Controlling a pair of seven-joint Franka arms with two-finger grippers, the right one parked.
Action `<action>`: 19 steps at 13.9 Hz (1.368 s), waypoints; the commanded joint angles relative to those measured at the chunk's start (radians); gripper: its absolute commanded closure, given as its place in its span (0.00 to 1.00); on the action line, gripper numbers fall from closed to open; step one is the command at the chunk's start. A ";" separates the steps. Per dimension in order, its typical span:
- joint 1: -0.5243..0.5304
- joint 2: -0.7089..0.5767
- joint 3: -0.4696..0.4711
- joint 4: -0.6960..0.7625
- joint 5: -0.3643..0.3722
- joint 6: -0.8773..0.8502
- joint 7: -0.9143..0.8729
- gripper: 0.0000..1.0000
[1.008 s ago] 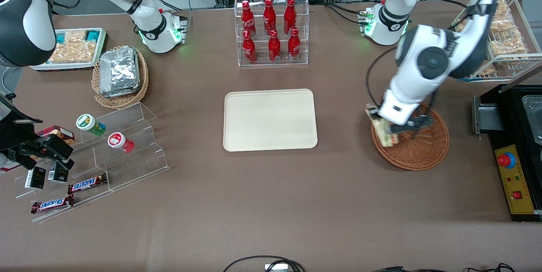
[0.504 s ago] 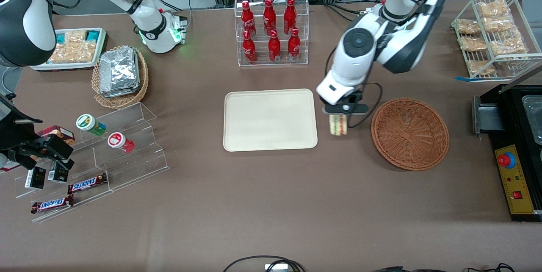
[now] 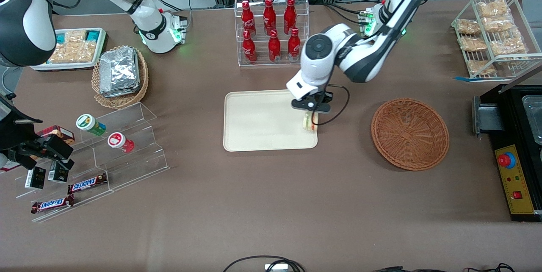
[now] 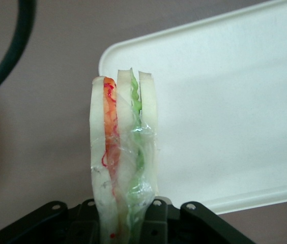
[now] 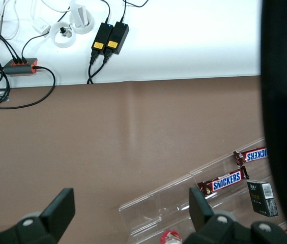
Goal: Place sandwich from basket to tray
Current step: 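Lower the sandwich onto the cream tray with the left gripper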
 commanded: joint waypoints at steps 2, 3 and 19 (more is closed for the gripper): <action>-0.067 0.147 0.006 0.075 0.133 0.018 -0.186 1.00; -0.078 0.179 0.006 0.098 0.147 0.018 -0.218 1.00; -0.102 0.245 0.011 0.235 0.219 -0.038 -0.326 0.01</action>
